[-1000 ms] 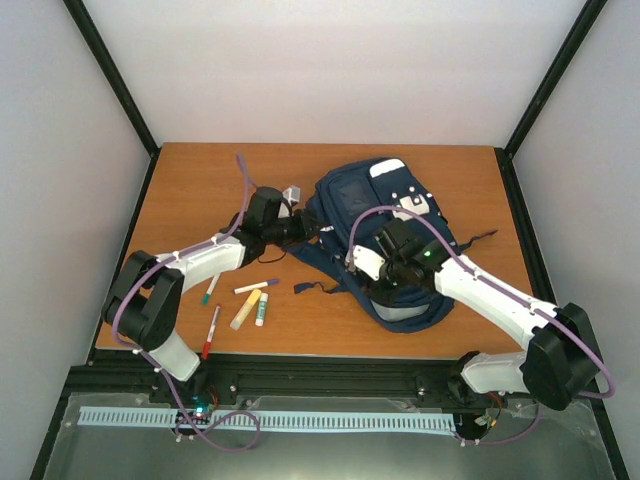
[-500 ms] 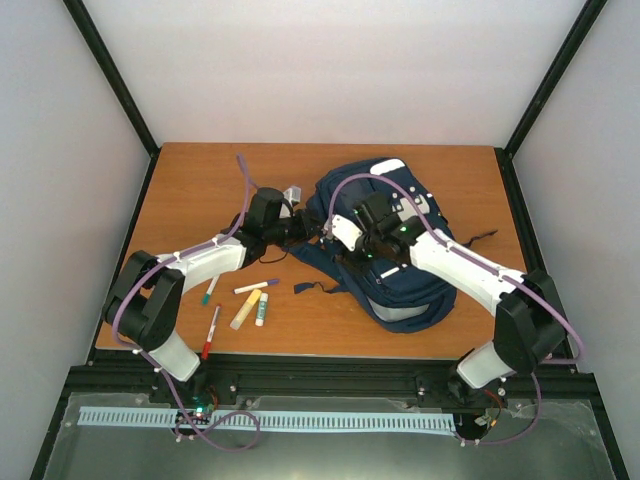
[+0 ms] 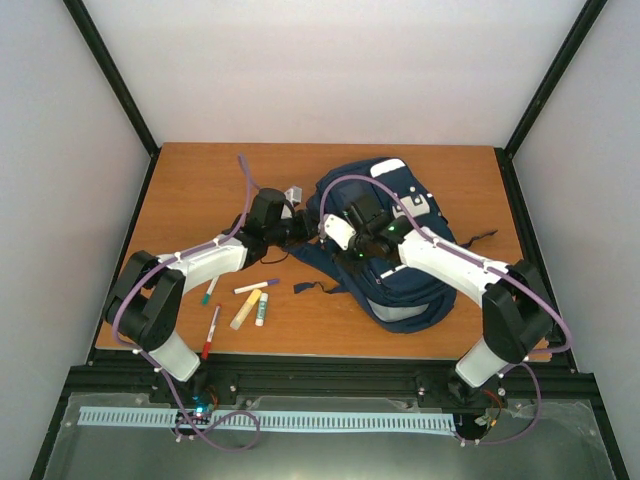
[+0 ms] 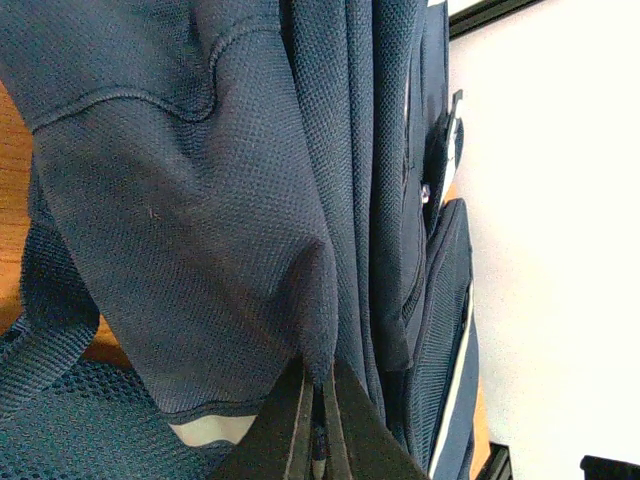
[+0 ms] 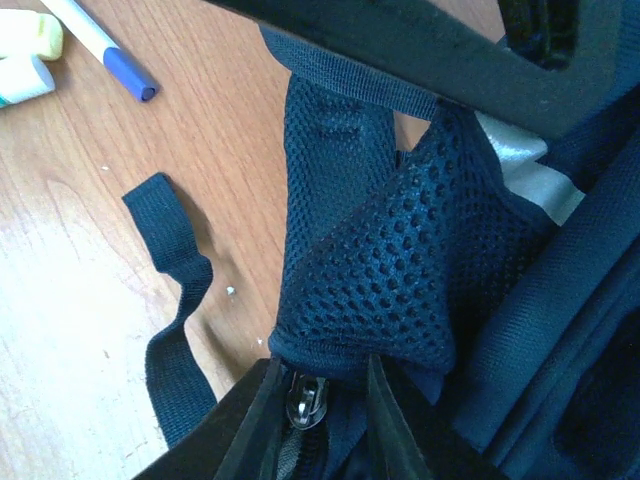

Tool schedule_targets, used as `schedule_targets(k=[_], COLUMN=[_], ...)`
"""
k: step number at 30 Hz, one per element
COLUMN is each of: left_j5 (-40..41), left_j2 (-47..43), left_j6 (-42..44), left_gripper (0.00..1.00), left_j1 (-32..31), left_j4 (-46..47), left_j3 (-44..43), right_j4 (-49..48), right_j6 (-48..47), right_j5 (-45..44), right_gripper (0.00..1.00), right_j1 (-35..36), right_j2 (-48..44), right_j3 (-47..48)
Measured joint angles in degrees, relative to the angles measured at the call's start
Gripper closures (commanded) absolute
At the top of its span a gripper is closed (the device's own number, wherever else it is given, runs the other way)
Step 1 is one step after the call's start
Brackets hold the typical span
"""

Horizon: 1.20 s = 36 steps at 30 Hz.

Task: Pack the student bag
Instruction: Zip the student bag at the center of the board.

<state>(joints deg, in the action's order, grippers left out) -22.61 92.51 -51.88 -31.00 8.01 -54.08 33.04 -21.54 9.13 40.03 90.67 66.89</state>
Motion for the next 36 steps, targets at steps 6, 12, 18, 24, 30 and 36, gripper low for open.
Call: schedule_targets(k=[6,12,18,24,30,36], left_j5=[0.42,0.74,1.01,0.63,0.79,0.50], left_j2=[0.00,0.00,0.00,0.00,0.00,0.00], left_j6=[-0.02,0.02,0.44,0.72,0.72,0.66], left_gripper=[0.99,0.99,0.99,0.99,0.99,0.99], left_j1=[-0.24,-0.33,-0.39,-0.46,-0.37,-0.35], left_j4=[-0.13,-0.50,-0.74,-1.22,-1.29,-1.09], left_j3=[0.00,0.00,0.00,-0.02,-0.02,-0.02], right_j4=[-0.31,0.07,2.25,7.10,11.54,10.47], right_j6=[0.13,0.00,-0.11,-0.94,-1.57,-1.25], right_j5=[-2.40,-2.93,-2.38,-1.79,-1.18,-1.20], right_gripper=[0.97,0.97,0.97,0.97,0.87,0.69], right_j1=[0.59,0.63,0.61,0.61,0.61,0.61], right_j2=[1.33,1.25,-4.42,-9.01,-10.58,-12.35], right_j3=[0.17,0.11,-3.13,-8.22,-9.60,-8.63])
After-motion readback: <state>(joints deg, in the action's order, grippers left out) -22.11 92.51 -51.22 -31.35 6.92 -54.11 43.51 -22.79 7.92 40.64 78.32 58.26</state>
